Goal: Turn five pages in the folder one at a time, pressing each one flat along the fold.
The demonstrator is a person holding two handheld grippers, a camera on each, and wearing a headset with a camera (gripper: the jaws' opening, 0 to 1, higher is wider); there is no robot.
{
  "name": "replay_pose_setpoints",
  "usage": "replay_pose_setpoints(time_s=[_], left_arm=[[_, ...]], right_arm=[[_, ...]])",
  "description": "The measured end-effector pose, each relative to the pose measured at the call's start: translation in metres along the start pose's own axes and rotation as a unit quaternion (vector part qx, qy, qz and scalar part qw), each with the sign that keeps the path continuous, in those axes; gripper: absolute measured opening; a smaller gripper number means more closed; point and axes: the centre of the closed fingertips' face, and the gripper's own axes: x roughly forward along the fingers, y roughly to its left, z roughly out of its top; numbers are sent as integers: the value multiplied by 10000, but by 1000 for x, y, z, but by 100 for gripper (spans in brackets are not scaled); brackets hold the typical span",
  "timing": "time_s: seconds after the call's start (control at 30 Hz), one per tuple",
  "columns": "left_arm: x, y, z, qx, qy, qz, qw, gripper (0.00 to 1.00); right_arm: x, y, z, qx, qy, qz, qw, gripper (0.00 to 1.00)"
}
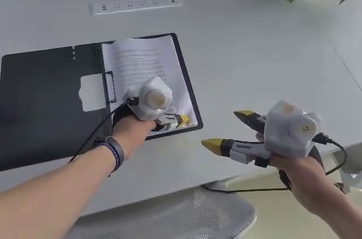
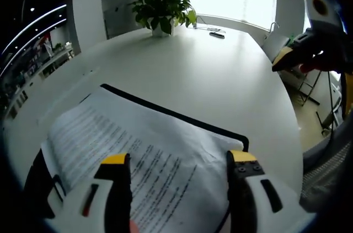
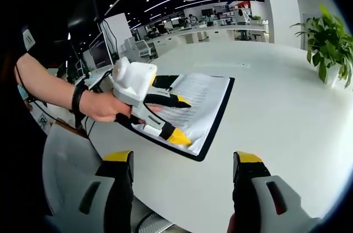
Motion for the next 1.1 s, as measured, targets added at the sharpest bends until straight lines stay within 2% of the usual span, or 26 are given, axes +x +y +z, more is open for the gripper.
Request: replay_pose_setpoints(time_s=[0.57, 0.8, 1.1], left_arm=[[1, 8, -2, -49, -140, 46, 9999, 62], [-1, 9, -2, -33, -229, 77, 9997, 59], [-5, 7, 0, -80, -237, 72, 9997, 59]], right_arm=[[33, -5, 19, -72, -50, 269, 9996, 71], [42, -6, 22, -71, -49, 348, 9994, 70], [60, -12, 32, 51, -122, 450, 9989, 68]])
